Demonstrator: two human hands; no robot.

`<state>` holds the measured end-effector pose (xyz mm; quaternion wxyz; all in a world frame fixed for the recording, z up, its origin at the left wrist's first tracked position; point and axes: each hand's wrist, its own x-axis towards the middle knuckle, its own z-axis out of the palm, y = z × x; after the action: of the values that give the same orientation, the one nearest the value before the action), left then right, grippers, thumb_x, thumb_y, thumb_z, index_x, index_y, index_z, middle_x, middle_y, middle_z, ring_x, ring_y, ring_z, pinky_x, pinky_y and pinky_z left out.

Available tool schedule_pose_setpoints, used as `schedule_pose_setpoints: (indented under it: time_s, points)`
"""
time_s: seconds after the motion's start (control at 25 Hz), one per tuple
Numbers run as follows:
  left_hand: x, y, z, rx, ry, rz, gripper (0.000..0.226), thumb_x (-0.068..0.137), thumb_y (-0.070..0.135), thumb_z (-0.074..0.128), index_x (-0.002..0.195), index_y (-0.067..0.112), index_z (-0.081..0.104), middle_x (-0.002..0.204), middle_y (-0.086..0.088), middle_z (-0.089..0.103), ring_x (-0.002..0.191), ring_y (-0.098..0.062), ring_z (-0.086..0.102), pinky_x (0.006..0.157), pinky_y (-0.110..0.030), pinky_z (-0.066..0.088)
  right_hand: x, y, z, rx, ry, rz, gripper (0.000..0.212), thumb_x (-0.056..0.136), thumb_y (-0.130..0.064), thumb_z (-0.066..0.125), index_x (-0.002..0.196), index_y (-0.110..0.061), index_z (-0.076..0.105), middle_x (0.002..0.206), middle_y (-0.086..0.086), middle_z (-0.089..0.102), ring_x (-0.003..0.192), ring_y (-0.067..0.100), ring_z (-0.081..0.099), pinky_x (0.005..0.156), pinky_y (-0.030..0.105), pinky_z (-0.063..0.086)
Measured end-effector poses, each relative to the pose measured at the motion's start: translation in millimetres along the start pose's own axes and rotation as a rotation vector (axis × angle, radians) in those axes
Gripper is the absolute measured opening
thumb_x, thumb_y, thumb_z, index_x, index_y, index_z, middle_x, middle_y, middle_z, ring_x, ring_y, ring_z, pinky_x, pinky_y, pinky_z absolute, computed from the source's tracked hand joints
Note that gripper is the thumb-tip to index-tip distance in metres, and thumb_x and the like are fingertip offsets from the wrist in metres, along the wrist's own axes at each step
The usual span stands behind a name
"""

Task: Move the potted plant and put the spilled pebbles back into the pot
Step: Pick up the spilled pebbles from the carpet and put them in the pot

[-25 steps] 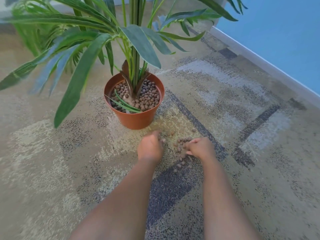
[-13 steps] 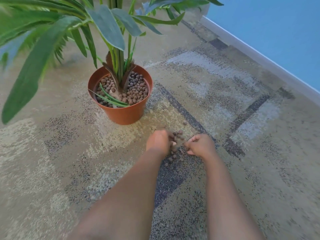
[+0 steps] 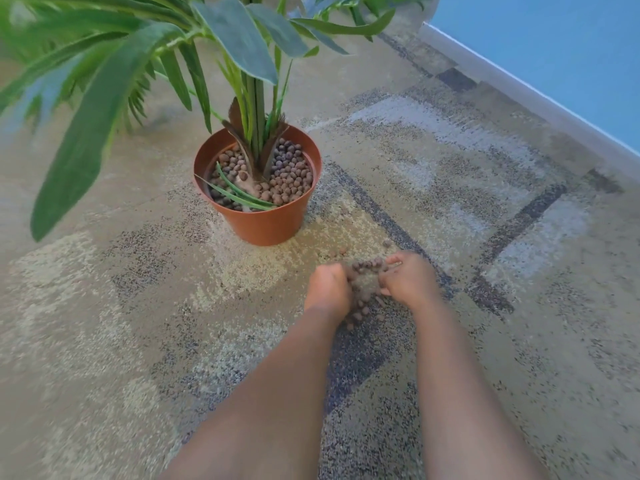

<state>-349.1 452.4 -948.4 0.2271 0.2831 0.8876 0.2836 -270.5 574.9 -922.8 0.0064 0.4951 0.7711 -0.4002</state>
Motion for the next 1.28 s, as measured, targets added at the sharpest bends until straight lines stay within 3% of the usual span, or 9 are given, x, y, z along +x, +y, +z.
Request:
schedule_pose_setpoints:
  time_s: [0.08, 0.2, 0.28, 0.36, 0.64, 0.8, 0.96, 1.16, 1.28]
  points:
    - [1, -12, -8, -0.063, 0.057, -0.042, 0.028, 0.092, -0.001, 0.058, 0.108, 0.015, 0.074, 0.103, -0.007, 0.073, 0.074, -0.014, 0.067, 0.067, -0.026, 0.059, 2, -1, 4, -0.021, -0.015, 0.035, 0.024, 0.086, -0.008, 0.072, 0.107, -0.014, 0.063, 0.094, 0.013, 0.071, 0.072, 0.019, 0.073, 0.060, 0.033, 0.060]
    - [8, -27, -23, -0.141, 0.165, -0.083, 0.022, 0.091, 0.004, 0.062, 0.105, 0.015, 0.075, 0.104, -0.004, 0.075, 0.071, -0.007, 0.063, 0.062, -0.009, 0.048, 4, -7, 15, -0.154, 0.012, -0.017, 0.059, 0.087, -0.027, 0.073, 0.139, -0.015, 0.050, 0.119, 0.016, 0.065, 0.061, 0.007, 0.063, 0.062, 0.015, 0.053]
    - [13, -30, -32, -0.204, 0.230, -0.096, 0.020, 0.088, 0.005, 0.065, 0.101, 0.015, 0.076, 0.104, -0.002, 0.075, 0.077, -0.008, 0.062, 0.076, -0.016, 0.052, 4, -11, 24, -0.205, -0.001, -0.056, 0.068, 0.088, -0.035, 0.070, 0.147, -0.020, 0.040, 0.146, 0.019, 0.040, 0.097, 0.022, 0.066, 0.097, 0.034, 0.050]
    - [17, -29, -39, -0.311, 0.294, -0.128, 0.019, 0.086, 0.005, 0.069, 0.098, 0.016, 0.077, 0.104, 0.001, 0.075, 0.083, -0.009, 0.063, 0.086, -0.024, 0.053, 3, -13, 34, -0.277, -0.005, -0.063, 0.063, 0.089, -0.038, 0.066, 0.146, -0.023, 0.043, 0.152, 0.017, 0.029, 0.120, 0.034, 0.055, 0.107, 0.049, 0.043]
    - [20, -29, -59, -0.850, 0.121, -0.327, 0.020, 0.080, 0.003, 0.075, 0.094, 0.016, 0.072, 0.099, -0.002, 0.073, 0.091, -0.017, 0.070, 0.082, -0.026, 0.058, -3, -17, 37, -0.349, 0.047, -0.174, 0.020, 0.086, -0.021, 0.071, 0.105, -0.027, 0.069, 0.135, 0.015, 0.048, 0.085, 0.017, 0.060, 0.089, 0.034, 0.053]
    - [13, -32, -66, -1.315, -0.103, -0.562, 0.022, 0.086, -0.013, 0.057, 0.104, -0.002, 0.065, 0.108, -0.013, 0.060, 0.101, -0.029, 0.066, 0.087, -0.034, 0.058, 1, -23, 32, -0.365, -0.026, -0.205, 0.014, 0.086, -0.013, 0.070, 0.083, -0.025, 0.065, 0.105, 0.001, 0.059, 0.061, 0.010, 0.066, 0.056, 0.023, 0.057]
    - [12, -35, -67, -1.386, -0.223, -0.644, 0.020, 0.092, -0.012, 0.048, 0.105, -0.007, 0.063, 0.119, -0.023, 0.056, 0.107, -0.031, 0.062, 0.087, -0.035, 0.058, 5, -20, 28, -0.321, -0.030, -0.208, 0.021, 0.085, -0.006, 0.070, 0.071, -0.022, 0.067, 0.077, -0.003, 0.068, 0.055, 0.006, 0.064, 0.051, 0.022, 0.055]
    - [14, -35, -66, -1.321, -0.254, -0.676, 0.020, 0.096, -0.004, 0.045, 0.110, -0.006, 0.060, 0.110, -0.023, 0.062, 0.102, -0.030, 0.066, 0.087, -0.037, 0.057, 8, -25, 26, -0.311, -0.037, -0.173, 0.015, 0.083, -0.012, 0.074, 0.084, -0.027, 0.072, 0.078, -0.013, 0.059, 0.064, 0.010, 0.065, 0.068, 0.032, 0.061]
    - [14, -36, -65, -1.325, -0.244, -0.688, 0.021, 0.097, -0.001, 0.046, 0.112, -0.005, 0.059, 0.110, -0.023, 0.063, 0.102, -0.031, 0.066, 0.083, -0.035, 0.058, 8, -23, 29, -0.365, -0.009, -0.176, 0.022, 0.083, -0.016, 0.075, 0.072, -0.031, 0.063, 0.067, -0.010, 0.061, 0.050, 0.004, 0.056, 0.054, 0.024, 0.054]
